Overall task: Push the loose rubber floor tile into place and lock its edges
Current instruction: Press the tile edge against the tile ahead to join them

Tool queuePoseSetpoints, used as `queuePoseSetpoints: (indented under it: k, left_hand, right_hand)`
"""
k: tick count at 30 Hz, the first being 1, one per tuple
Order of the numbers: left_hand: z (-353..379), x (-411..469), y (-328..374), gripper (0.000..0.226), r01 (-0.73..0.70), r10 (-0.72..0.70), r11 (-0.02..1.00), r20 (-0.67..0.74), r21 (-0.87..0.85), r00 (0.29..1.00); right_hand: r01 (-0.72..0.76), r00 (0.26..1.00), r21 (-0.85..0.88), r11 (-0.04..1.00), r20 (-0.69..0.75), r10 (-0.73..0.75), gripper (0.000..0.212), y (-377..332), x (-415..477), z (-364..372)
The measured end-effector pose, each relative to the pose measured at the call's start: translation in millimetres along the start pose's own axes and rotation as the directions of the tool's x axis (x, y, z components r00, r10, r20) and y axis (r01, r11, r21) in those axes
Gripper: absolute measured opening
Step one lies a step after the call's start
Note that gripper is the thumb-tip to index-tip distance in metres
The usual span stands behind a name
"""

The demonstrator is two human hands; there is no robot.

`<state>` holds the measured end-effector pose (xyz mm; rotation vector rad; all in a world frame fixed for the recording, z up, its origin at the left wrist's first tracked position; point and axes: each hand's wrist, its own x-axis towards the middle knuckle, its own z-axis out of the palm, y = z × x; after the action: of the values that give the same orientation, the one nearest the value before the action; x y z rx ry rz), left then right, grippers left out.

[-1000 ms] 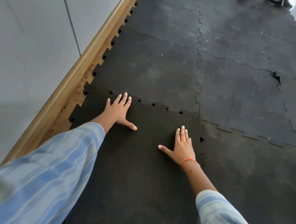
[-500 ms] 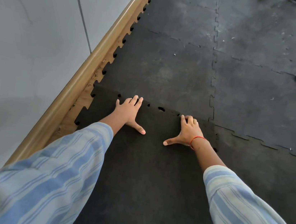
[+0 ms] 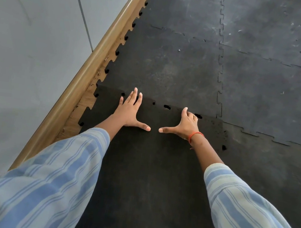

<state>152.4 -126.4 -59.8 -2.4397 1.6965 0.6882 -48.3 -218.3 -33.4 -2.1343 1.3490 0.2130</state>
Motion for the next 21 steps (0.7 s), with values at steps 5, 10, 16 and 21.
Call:
queuePoseSetpoints:
  k: [5, 10, 16, 21]
  left_hand:
    - [3, 8, -9, 0.138, -0.016, 0.015, 1.000, -0.027, -0.018, 1.000]
    - [5, 10, -14, 0.137, -0.007, 0.004, 0.998, -0.046, -0.060, 0.999]
    - [-2, 13, -25, 0.138, 0.012, -0.012, 0.998, 0.005, -0.061, 1.000]
    - [-2, 10, -22, 0.133, -0.008, 0.008, 1.000, 0.018, -0.004, 1.000]
  right_hand:
    - [-0.017, 1.000, 0.115, 0.993, -0.018, 0.020, 0.143, -10, 3, 7]
    - [0.006, 1.000, 0.149, 0.989, -0.008, -0.005, 0.143, -16, 4, 3]
    - [0.042, 0.999, 0.011, 0.999, 0.003, -0.042, 0.143, -22, 4, 4]
    - [0.027, 0.998, -0.113, 0.993, -0.049, -0.033, 0.138, -16, 0, 7]
